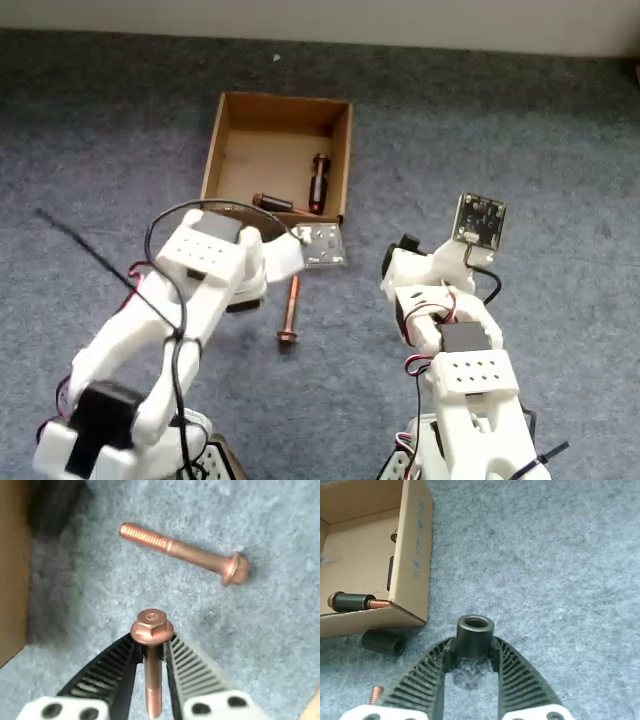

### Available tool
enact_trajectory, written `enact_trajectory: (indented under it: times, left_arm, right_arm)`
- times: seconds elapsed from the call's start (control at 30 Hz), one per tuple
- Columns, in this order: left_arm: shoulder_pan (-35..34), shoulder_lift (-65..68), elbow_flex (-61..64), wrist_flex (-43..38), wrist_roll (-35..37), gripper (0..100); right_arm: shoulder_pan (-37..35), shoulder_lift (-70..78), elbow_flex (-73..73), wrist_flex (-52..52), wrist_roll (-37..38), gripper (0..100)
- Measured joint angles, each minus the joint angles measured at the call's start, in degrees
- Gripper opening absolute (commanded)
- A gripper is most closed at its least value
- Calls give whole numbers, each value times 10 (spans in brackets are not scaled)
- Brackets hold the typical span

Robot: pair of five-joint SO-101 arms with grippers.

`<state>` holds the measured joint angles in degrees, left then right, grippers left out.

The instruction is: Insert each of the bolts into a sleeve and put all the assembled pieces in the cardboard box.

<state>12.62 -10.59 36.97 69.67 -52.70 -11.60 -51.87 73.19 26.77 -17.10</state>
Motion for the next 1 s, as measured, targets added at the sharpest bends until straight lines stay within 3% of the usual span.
enact_trajectory:
  times: [0.27, 0.5, 0.77, 1.0]
  left_arm:
    - [0, -294, 90, 1, 132, 5]
    - [0, -468, 140, -58, 284, 5]
    - [5, -566, 210, -132, 462, 5]
    - [11, -604, 269, -175, 538, 5]
  right_arm:
    - [0, 0, 0, 0, 17, 4]
    - [-26, 0, 0, 0, 36, 4]
    - [-57, -40, 22, 11, 47, 4]
    - [-103, -212, 107, 14, 79, 4]
